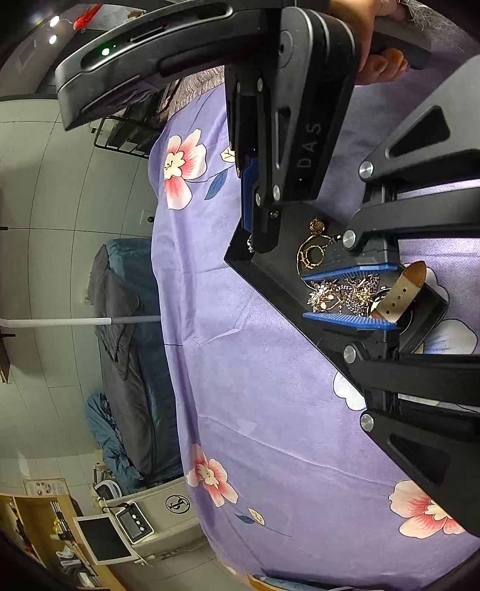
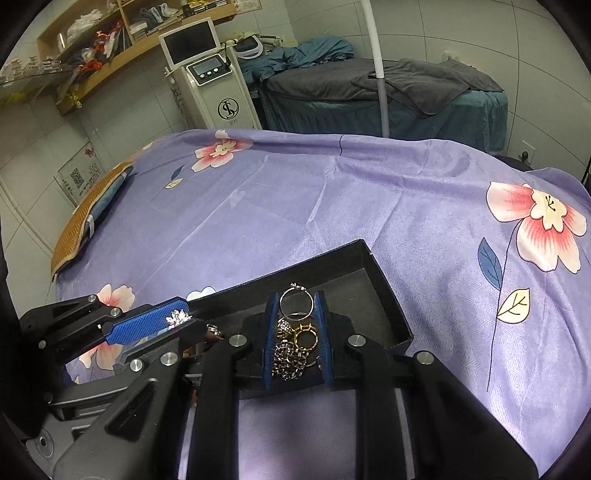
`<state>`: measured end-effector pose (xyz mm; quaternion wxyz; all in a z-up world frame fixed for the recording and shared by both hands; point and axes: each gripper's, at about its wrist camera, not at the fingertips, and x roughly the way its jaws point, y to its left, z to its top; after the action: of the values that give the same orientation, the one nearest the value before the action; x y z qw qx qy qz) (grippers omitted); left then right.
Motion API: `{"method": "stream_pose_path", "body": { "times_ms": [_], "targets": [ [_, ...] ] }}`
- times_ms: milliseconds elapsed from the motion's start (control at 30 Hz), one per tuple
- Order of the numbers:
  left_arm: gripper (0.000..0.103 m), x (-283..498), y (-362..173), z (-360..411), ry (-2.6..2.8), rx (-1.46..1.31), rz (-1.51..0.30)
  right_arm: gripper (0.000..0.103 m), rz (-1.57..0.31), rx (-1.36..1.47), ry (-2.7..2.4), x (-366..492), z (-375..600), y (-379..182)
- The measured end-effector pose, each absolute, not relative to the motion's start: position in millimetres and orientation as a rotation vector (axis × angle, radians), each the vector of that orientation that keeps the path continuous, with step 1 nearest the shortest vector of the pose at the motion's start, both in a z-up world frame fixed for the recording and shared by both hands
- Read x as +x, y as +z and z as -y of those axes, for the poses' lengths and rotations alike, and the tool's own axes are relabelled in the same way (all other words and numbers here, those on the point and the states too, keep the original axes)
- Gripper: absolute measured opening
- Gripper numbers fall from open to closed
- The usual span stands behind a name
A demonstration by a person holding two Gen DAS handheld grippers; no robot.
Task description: Organize jewelry
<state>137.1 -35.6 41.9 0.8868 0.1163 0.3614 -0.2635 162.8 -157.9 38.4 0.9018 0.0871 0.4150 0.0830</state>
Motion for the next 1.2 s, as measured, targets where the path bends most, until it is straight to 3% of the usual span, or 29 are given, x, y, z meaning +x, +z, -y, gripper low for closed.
{"method": "stream_pose_path", "body": {
  "times_ms": [200, 267, 333, 367, 467, 600, 667, 833, 1200],
  "targets": [
    [0.017, 141.1, 34.1, 35.2, -0.542, 0.237, -0.765, 0.021, -0.873, 0.186, 0.140, 163.9, 159.9, 29.8],
    [0.018, 140.7, 32.1, 36.1, -0.542, 0.243, -0.770, 0.026, -0.865, 0.168, 0.132, 161.1, 160.0, 31.8],
    [0.034, 139.8, 31.9, 37.3, -0.533, 0.250, -0.764, 0.052, -0.847, 0.131, 0.111, 159.0, 157.7, 35.7],
    [0.044, 138.8, 32.9, 37.1, -0.532, 0.247, -0.756, 0.056, -0.833, 0.116, 0.100, 157.4, 156.8, 37.9],
    [0.068, 135.1, 37.9, 35.1, -0.509, 0.234, -0.724, 0.057, -0.803, 0.086, 0.075, 152.6, 156.7, 44.6],
    [0.081, 129.8, 45.2, 29.0, -0.496, 0.212, -0.701, 0.063, -0.800, 0.099, 0.018, 143.9, 162.8, 50.9],
    [0.091, 126.1, 48.0, 24.1, -0.496, 0.192, -0.699, 0.074, -0.791, 0.133, 0.012, 136.3, 166.6, 52.8],
    [0.097, 113.1, 47.9, 11.0, -0.472, 0.163, -0.740, 0.078, -0.825, 0.156, -0.014, 122.3, 166.8, 47.9],
    [0.097, 96.3, 36.3, -18.0, -0.363, 0.175, -0.912, 0.084, -1.008, 0.122, -0.034, 101.7, 162.8, 25.9]
  ]
}}
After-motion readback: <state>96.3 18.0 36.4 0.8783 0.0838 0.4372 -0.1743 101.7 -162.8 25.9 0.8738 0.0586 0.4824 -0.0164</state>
